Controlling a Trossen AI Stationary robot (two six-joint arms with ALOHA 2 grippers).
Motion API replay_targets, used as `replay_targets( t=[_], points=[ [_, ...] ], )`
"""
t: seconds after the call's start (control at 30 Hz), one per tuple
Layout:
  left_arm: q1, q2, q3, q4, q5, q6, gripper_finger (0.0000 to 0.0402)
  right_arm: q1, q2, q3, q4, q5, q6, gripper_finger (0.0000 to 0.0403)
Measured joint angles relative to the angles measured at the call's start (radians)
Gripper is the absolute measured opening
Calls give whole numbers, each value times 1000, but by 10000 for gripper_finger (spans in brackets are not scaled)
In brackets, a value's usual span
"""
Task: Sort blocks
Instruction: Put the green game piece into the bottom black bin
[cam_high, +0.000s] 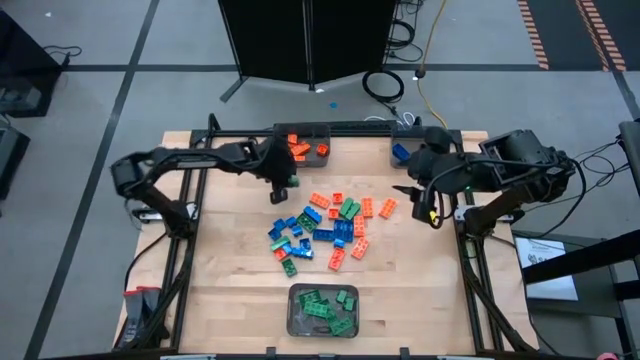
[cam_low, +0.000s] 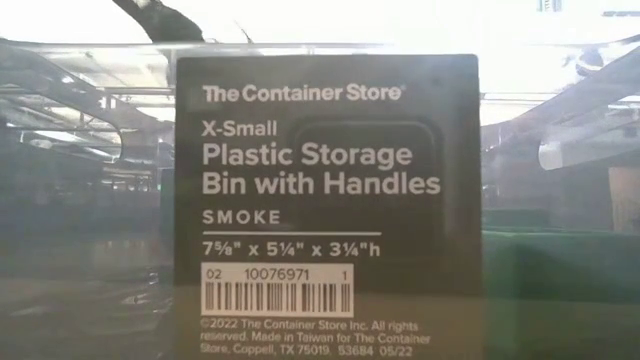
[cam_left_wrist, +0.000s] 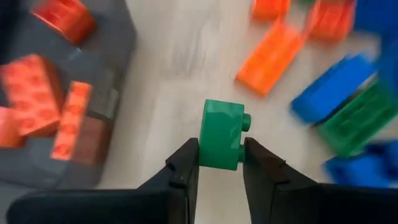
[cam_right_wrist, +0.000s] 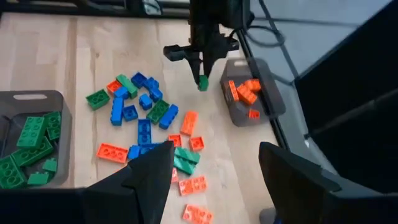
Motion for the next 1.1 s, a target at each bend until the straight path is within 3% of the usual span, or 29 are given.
replay_targets(
  t=[0.17,0.37,0.5,0.77,1.1],
  points=[
    [-34,-190,30,72,16,-266,79,0,7,0,116,7,-136,231],
    [-80,-398,32,447,51,-710,79,0,69,0,354,135,-459,231],
    [-126,-466,33,675,57,-885,79,0,123,0,584,183,-723,231],
    [-248,-478,31,891,-22,-993,79,-11,225,0,953,180,-1102,231],
    [-355,-460,31,932,-118,-974,79,-56,296,0,1107,174,-1170,231]
  ],
)
